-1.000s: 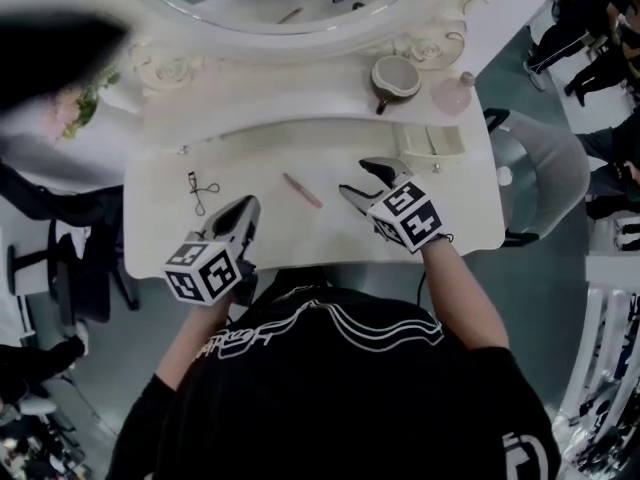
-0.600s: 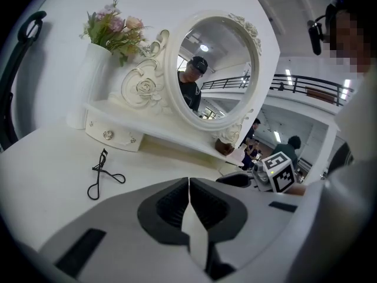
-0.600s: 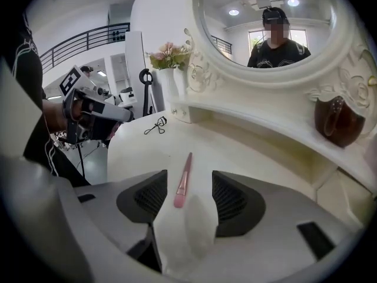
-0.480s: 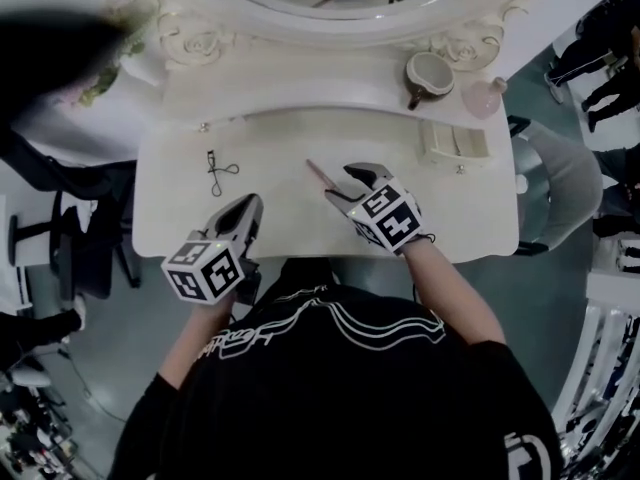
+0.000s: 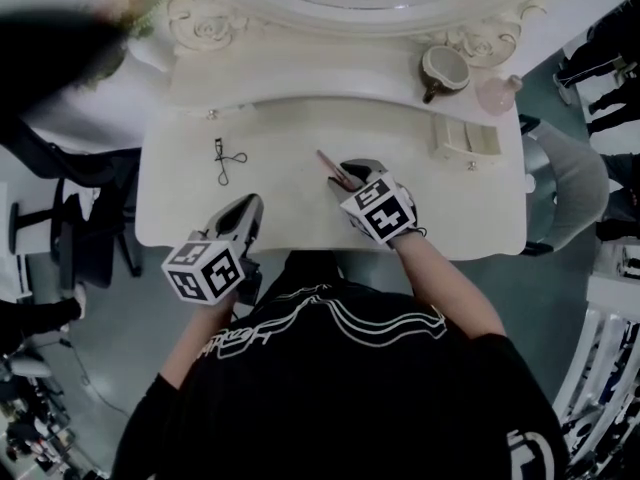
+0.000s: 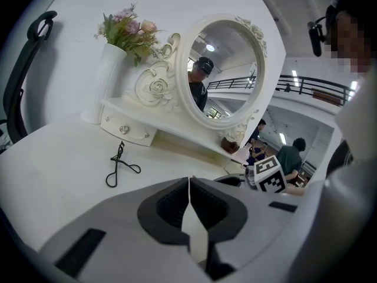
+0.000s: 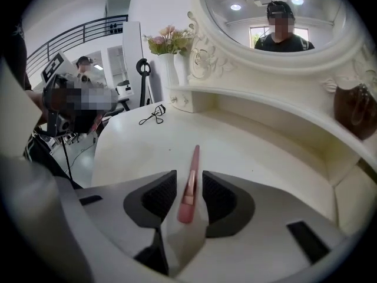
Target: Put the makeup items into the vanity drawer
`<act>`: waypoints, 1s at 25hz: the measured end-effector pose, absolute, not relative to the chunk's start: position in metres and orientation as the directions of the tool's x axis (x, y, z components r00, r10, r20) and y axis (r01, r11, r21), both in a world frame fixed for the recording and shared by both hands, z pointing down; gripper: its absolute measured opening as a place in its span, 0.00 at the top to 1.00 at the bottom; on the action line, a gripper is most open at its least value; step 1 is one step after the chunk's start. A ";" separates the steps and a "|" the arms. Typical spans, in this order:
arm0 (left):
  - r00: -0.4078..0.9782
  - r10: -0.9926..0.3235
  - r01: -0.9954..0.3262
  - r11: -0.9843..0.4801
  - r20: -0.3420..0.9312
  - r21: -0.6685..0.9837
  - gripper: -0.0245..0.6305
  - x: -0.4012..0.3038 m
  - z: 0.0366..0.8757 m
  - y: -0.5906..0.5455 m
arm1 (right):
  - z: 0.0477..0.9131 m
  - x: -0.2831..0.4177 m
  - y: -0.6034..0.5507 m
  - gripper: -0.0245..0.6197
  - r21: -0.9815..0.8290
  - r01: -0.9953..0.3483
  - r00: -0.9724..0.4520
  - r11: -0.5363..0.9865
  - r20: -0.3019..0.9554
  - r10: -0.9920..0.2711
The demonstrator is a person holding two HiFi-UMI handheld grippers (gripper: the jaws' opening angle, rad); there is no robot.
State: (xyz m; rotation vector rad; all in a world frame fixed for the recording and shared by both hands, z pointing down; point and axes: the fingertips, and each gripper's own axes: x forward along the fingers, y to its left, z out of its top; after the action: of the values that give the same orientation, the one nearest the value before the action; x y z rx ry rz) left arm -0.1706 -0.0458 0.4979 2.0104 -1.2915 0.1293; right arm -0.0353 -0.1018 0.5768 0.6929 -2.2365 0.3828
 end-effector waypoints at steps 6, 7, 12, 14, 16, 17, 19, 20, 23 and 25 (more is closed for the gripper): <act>0.496 -0.749 -0.819 -0.236 0.438 0.523 0.92 -0.171 0.497 -0.052 | 0.577 -0.038 -0.099 0.78 -0.060 -0.563 -0.576 0.824 0.743 -0.340; 0.499 -0.748 -0.818 -0.239 0.438 0.523 0.92 -0.170 0.497 -0.054 | 0.578 -0.039 -0.099 0.79 -0.063 -0.560 -0.578 0.826 0.744 -0.335; 0.515 -0.739 -0.814 -0.262 0.434 0.519 0.92 -0.163 0.491 -0.065 | 0.578 -0.038 -0.099 0.85 -0.114 -0.563 -0.587 0.818 0.752 -0.299; 0.523 -0.735 -0.812 -0.276 0.431 0.515 0.92 -0.160 0.487 -0.070 | 0.577 -0.038 -0.100 0.85 -0.125 -0.563 -0.589 0.817 0.754 -0.290; 0.531 -0.731 -0.808 -0.285 0.428 0.516 0.92 -0.158 0.484 -0.074 | 0.577 -0.039 -0.100 0.85 -0.132 -0.559 -0.590 0.819 0.757 -0.280; 0.536 -0.729 -0.804 -0.288 0.426 0.519 0.92 -0.156 0.483 -0.076 | 0.578 -0.038 -0.100 0.85 -0.138 -0.557 -0.590 0.819 0.759 -0.274; 0.547 -0.724 -0.798 -0.298 0.421 0.524 0.92 -0.152 0.482 -0.079 | 0.578 -0.037 -0.100 0.86 -0.150 -0.560 -0.593 0.815 0.759 -0.268; 0.552 -0.721 -0.795 -0.305 0.419 0.524 0.92 -0.149 0.481 -0.081 | 0.576 -0.037 -0.101 0.85 -0.152 -0.564 -0.595 0.812 0.756 -0.272; 0.572 -0.710 -0.785 -0.331 0.409 0.523 0.92 -0.140 0.478 -0.085 | 0.570 -0.032 -0.102 0.86 -0.151 -0.574 -0.599 0.805 0.747 -0.287; 0.583 -0.704 -0.779 -0.343 0.406 0.526 0.92 -0.135 0.477 -0.086 | 0.563 -0.027 -0.101 0.86 -0.149 -0.580 -0.602 0.801 0.741 -0.298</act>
State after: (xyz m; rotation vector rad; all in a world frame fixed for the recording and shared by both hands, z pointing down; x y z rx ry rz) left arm -0.1349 -0.0855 0.4773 2.1166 -1.1736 0.1385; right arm -0.0271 -0.1012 0.5634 0.6444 -2.2445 0.4901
